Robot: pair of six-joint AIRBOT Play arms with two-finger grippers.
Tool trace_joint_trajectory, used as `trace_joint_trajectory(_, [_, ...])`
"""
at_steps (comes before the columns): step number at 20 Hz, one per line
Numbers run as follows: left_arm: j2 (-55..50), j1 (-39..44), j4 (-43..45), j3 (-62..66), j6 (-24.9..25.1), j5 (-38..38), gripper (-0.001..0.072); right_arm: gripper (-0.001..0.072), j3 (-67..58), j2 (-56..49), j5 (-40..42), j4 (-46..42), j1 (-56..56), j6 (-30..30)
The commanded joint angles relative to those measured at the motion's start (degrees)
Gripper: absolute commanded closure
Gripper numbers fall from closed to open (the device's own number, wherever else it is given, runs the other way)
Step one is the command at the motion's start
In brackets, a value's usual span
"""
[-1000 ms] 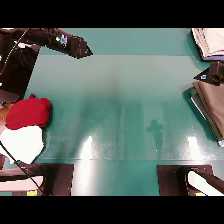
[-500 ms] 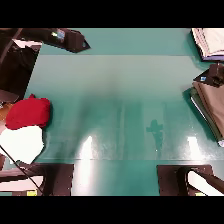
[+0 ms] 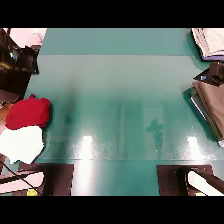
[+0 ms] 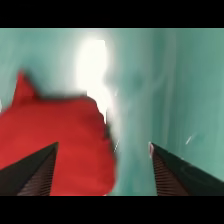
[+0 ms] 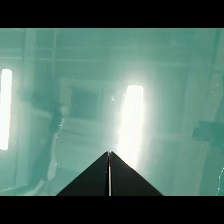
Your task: Fold the shirts.
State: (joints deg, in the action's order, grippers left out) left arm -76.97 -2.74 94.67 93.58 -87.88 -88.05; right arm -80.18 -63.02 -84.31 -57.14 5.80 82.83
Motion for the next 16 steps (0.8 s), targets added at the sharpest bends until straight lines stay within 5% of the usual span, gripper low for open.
trace_joint_trajectory(1, [0.2,-4.9,4.1,-16.5,-2.4,5.5,0.0038,0.0695,-0.1,0.0,0.4,0.0,0.0,0.0])
trace_joint_trajectory(8, [0.1,-5.2,3.9,-34.1,-5.4,19.1,0.0041,0.0695,-0.1,0.0,1.4,0.3,0.0,0.1])
trace_joint_trajectory(9, [0.1,-5.2,3.9,-34.1,-5.4,19.3,0.0099,0.0695,-0.1,0.0,1.4,0.2,0.0,0.1])
trace_joint_trajectory(10, [0.1,-5.2,3.9,-34.1,-5.1,19.3,0.0368,0.0695,-0.1,0.0,1.4,0.2,0.0,0.1])
trace_joint_trajectory(11, [0.1,-5.2,3.8,-34.1,-5.1,19.5,0.0558,0.0695,-0.1,0.0,1.4,0.2,0.0,0.1])
trace_joint_trajectory(13, [0.1,-5.2,3.4,-33.7,-4.9,19.4,0.0680,0.0695,-0.1,0.0,1.5,0.2,0.0,0.1])
trace_joint_trajectory(16, [1.0,-4.5,1.3,-28.2,-2.7,17.6,0.0682,0.0695,-0.1,0.0,3.0,0.3,0.0,0.1])
